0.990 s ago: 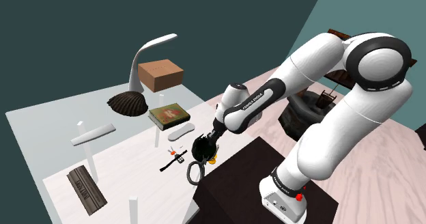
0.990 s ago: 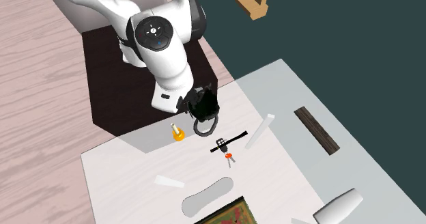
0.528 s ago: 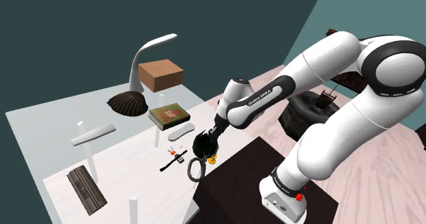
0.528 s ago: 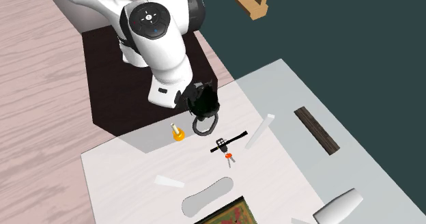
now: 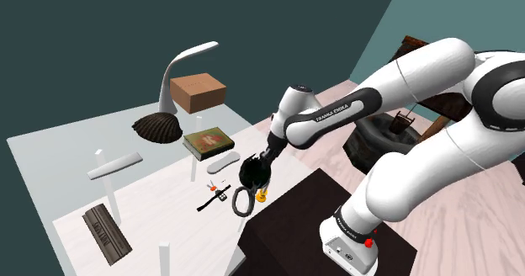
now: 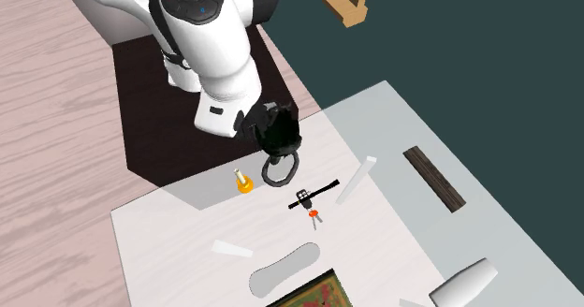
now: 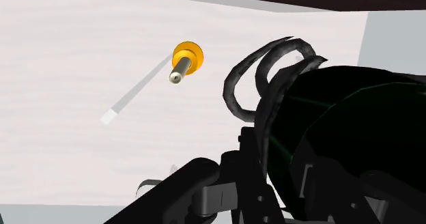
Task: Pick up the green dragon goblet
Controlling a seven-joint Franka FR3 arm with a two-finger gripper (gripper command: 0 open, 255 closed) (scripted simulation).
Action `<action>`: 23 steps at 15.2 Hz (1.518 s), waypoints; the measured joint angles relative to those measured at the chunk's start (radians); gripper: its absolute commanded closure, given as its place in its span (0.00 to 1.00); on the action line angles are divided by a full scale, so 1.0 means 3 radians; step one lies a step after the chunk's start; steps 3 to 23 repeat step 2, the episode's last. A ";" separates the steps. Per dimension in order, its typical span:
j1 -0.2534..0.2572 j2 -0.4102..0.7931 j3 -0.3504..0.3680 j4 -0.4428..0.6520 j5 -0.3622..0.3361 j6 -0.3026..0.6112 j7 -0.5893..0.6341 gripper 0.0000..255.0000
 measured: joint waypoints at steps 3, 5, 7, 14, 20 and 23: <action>-0.0005 -0.0094 0.0001 0.0020 -0.0013 -0.0114 0.0014 1.00; -0.0005 -0.0094 0.0001 0.0020 -0.0013 -0.0114 0.0014 1.00; -0.0005 -0.0094 0.0001 0.0020 -0.0013 -0.0114 0.0014 1.00; -0.0005 -0.0094 0.0001 0.0020 -0.0013 -0.0114 0.0014 1.00; -0.0005 -0.0094 0.0001 0.0020 -0.0013 -0.0114 0.0014 1.00; -0.0005 -0.0094 0.0001 0.0020 -0.0013 -0.0114 0.0014 1.00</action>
